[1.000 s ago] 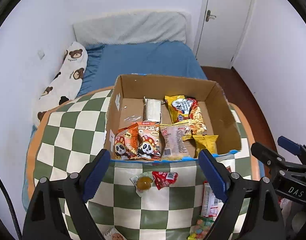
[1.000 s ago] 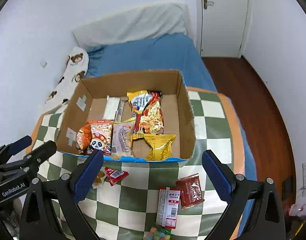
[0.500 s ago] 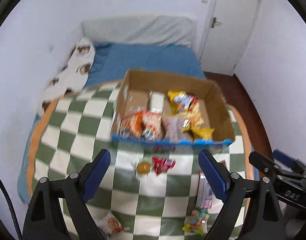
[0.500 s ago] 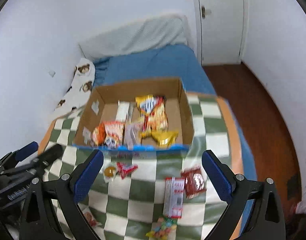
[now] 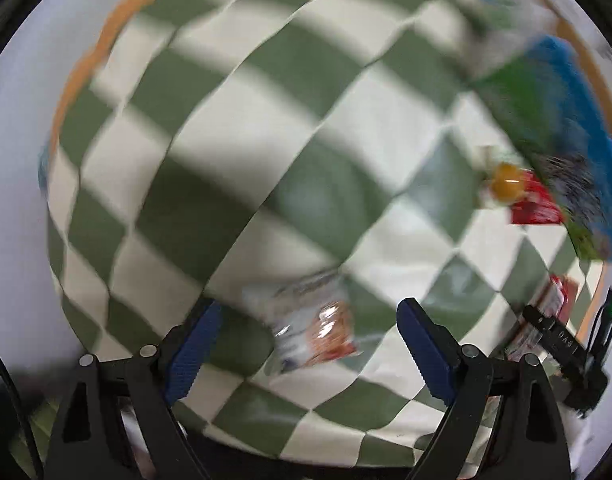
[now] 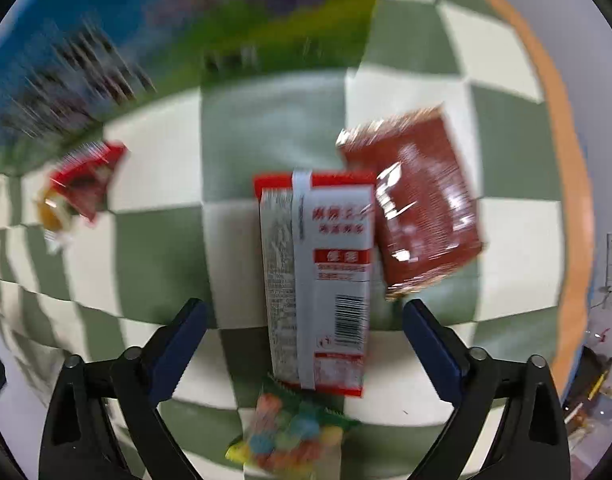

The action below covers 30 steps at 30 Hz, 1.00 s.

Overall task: Organize snacks
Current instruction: 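Grasp the nitz cookie bag with the left tool while the right grasps the red-white spicy strip pack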

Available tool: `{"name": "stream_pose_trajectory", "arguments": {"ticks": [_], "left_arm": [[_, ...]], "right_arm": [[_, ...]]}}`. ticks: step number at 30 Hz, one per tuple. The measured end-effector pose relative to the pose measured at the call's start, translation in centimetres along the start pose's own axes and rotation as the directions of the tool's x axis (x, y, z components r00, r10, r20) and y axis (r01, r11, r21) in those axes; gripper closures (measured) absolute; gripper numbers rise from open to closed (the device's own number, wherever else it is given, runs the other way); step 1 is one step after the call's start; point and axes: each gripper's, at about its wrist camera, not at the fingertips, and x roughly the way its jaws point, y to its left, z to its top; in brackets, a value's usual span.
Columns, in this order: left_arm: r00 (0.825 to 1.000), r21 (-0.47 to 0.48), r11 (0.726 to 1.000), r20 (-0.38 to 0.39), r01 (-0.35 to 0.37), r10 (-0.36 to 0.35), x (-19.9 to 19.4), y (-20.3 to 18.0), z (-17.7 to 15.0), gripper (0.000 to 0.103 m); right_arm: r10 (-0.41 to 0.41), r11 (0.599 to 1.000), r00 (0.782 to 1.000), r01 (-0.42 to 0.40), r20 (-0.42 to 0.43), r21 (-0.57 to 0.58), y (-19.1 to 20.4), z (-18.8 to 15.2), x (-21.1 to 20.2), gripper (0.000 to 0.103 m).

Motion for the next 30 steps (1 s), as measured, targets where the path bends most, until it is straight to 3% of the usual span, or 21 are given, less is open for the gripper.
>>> {"name": "stream_pose_trajectory", "arguments": {"ticks": [3,6,7,8,9,10,13,16,19,21,25,30], "left_arm": [[0.995,-0.084,0.995,-0.089,0.047,-0.055,2.5,2.3,-0.7,0.013],[0.984,-0.083,0.994,-0.156,0.072,-0.084,5.1,2.3,-1.2,0.013],[0.983,-0.075,0.995,-0.164,0.071,-0.083,5.6,2.0,-1.1,0.013],[0.982,-0.059,0.995,-0.166,0.078,-0.086,6.3,1.4,-1.0,0.013],[0.984,-0.042,0.996,-0.156,0.084,-0.090,6.6,0.9,-0.9,0.020],[0.987,-0.014,0.997,-0.142,0.078,-0.080,6.8,0.0,-0.8,0.033],[0.995,0.118,0.992,-0.091,0.050,-0.039,6.9,-3.5,-0.3,0.045],[1.000,0.313,0.950,-0.016,-0.006,0.012,6.7,-8.6,-0.6,0.045],[1.000,0.423,0.906,0.003,-0.028,0.029,7.2,-12.3,-1.0,0.045],[1.000,0.461,0.887,0.000,-0.027,0.030,7.6,-14.0,-1.3,0.044],[0.997,0.517,0.855,-0.038,-0.042,0.072,9.0,-15.8,-2.0,0.033],[0.996,0.532,0.844,-0.013,-0.070,0.091,9.4,-16.2,-2.5,0.033]], "right_arm": [[-0.010,1.000,1.000,0.010,0.002,0.000,0.8,-0.8,1.4,0.021],[-0.003,0.999,0.999,0.004,0.032,-0.044,2.0,-1.3,1.1,0.042],[0.006,0.998,0.999,-0.003,0.034,-0.066,2.5,-1.5,0.9,0.043],[0.018,0.996,0.999,-0.015,0.033,-0.088,3.0,-1.7,0.8,0.044],[0.023,0.994,0.999,-0.019,0.032,-0.105,3.4,-1.9,0.7,0.044],[0.029,0.992,0.999,-0.026,0.028,-0.122,3.8,-2.1,0.7,0.044],[0.046,0.987,0.999,-0.044,0.007,-0.153,4.4,-3.0,0.8,0.045],[0.068,0.986,0.997,-0.071,-0.021,-0.149,4.1,-4.0,1.0,0.045],[0.105,0.989,0.993,-0.110,-0.057,-0.099,3.1,-5.2,1.6,0.045],[0.154,0.987,0.984,-0.158,-0.093,-0.032,1.8,-5.8,2.0,0.045],[0.254,0.967,0.960,-0.252,-0.114,0.038,-0.2,-6.4,2.2,0.043],[0.224,0.975,0.970,-0.223,-0.096,0.023,-0.8,-5.1,2.1,0.028]]}}
